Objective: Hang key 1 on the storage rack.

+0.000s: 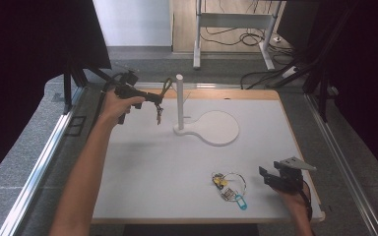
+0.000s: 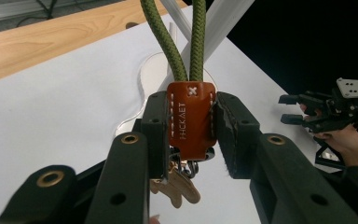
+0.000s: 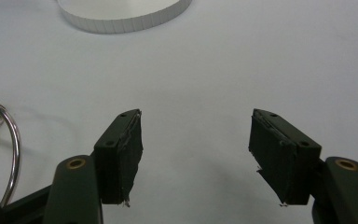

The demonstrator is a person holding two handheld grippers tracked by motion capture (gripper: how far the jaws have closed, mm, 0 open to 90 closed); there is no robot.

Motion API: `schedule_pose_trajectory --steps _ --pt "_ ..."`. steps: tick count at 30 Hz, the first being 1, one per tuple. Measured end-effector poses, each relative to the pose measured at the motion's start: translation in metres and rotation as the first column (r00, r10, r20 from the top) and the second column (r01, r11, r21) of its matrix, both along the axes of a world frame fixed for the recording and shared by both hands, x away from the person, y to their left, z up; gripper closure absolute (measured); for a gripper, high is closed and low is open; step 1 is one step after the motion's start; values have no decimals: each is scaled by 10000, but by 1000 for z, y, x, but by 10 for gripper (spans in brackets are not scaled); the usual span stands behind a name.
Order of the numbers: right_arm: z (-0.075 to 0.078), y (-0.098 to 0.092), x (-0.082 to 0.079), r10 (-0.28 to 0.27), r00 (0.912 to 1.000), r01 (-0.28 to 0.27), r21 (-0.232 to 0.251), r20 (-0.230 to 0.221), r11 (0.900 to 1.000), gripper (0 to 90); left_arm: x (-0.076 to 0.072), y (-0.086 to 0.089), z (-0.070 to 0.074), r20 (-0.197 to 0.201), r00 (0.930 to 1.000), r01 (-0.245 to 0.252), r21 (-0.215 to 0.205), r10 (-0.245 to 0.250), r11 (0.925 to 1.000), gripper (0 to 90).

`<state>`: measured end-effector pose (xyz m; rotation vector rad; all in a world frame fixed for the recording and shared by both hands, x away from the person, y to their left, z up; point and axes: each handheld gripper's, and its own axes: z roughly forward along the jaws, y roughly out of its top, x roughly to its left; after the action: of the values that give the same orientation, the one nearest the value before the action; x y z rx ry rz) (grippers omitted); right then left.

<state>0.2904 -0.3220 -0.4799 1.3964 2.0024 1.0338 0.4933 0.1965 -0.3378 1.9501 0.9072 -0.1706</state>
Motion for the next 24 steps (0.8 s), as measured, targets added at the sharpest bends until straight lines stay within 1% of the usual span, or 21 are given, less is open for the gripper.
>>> schedule_pose_trajectory --steps 1,4,6,11,13,16,24 --pt "0 0 0 -2 10000 2 2 -1 10000 349 0 -1 -1 -26 10000 77 -8 -78 10000 669" --pt "0 -1 0 -69 10000 69 15 1 10000 348 1 -4 -3 -143 9999 63 15 -63 10000 668" --pt "0 -1 0 -76 10000 76 10 4 10000 348 2 -4 -4 -165 9999 48 75 -47 10000 668" --pt "0 -1 0 -77 10000 77 -9 5 10000 348 4 -3 -5 -219 9998 -31 59 32 10000 669" --pt "0 -1 0 -86 10000 86 -18 1 10000 349 4 -3 -6 -247 9997 3 179 1 9998 668" --pt "0 -1 0 -64 10000 64 -54 2 10000 348 4 -4 -8 -293 9996 57 225 -51 9997 668" --pt "-1 -1 0 -66 10000 66 -76 -13 9999 348 5 -10 -17 -411 9989 234 238 -224 9994 668"
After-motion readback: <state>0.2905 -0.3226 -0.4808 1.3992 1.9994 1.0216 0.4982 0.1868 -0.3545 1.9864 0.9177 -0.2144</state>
